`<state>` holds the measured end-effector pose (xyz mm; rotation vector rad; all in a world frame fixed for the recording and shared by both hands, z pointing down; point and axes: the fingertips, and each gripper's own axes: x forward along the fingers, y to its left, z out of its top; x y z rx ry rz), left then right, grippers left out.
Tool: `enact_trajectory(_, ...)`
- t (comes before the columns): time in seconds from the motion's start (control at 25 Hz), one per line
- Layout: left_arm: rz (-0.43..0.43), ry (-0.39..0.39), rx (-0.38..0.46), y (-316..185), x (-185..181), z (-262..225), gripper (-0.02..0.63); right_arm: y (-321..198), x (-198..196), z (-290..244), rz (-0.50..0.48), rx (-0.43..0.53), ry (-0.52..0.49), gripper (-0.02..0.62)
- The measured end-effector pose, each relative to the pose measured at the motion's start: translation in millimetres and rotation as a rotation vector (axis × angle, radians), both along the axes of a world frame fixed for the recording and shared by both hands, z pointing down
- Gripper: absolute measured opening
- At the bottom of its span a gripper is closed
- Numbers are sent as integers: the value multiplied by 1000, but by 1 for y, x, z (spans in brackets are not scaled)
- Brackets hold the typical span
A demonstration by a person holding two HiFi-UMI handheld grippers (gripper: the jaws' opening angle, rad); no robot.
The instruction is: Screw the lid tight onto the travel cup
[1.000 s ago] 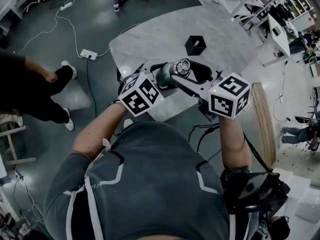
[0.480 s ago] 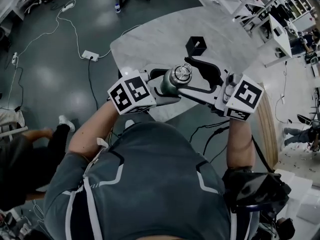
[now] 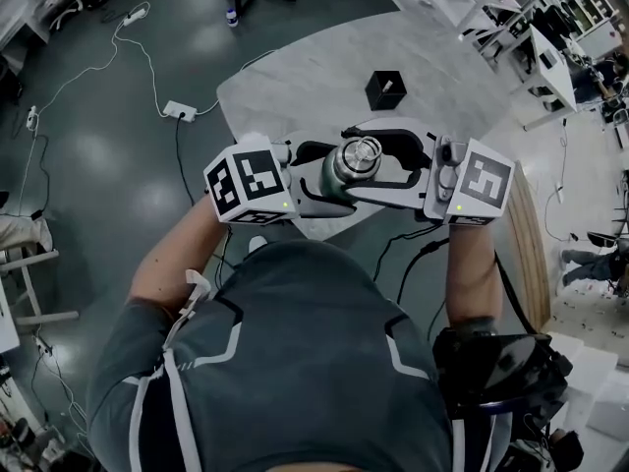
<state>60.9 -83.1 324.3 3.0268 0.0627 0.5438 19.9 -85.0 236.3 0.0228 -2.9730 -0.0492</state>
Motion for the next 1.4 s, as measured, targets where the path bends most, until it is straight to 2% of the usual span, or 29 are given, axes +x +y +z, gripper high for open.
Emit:
enact_trajectory(0.12, -108, -21, -7, -14, -1, 8, 371, -16, 3, 8, 134, -23, -31, 276)
enact_trajectory(0.28, -323, -126, 42, -46, -6, 32, 372, -47, 8, 27, 420, -16, -42, 276)
enact_trajectory(0.36, -366, -158, 70, -54, -7, 39, 371, -53, 11, 33, 511, -23, -39, 276)
enact_trajectory(0.4, -350, -154, 72, -52, -6, 38, 372, -52, 11, 33, 514, -21, -42, 276)
enact_trajectory(0.48, -261, -106, 50, -41, -2, 28, 371, -42, 12, 24, 430, -26, -55, 278)
enact_trajectory(0.6, -77, -22, 1, -18, -1, 4, 371, -20, 12, 4, 171, -73, -93, 311)
enact_trajectory(0.72, 71, 6, -29, 2, -3, -9, 371, 2, 9, -9, -66, -102, -121, 311)
enact_trajectory(0.84, 150, -5, -36, 16, 1, -14, 371, 8, 7, -14, -148, -91, -117, 311)
enact_trajectory(0.96, 149, -29, -19, 17, 3, -12, 373, 12, 7, -13, -164, -126, -105, 301)
enact_trajectory(1.04, 96, -48, -12, 9, 2, -7, 371, 6, 5, -11, -125, -110, -119, 276)
enact_trajectory(1.12, 7, -84, 1, -4, 0, 1, 371, -6, 4, -5, -27, -70, -117, 275)
enact_trajectory(1.32, -291, -174, 98, -47, -5, 22, 371, -43, 13, 16, 368, -34, -94, 273)
enact_trajectory(1.4, -352, -188, 123, -57, -8, 30, 371, -50, 10, 24, 469, -26, -89, 273)
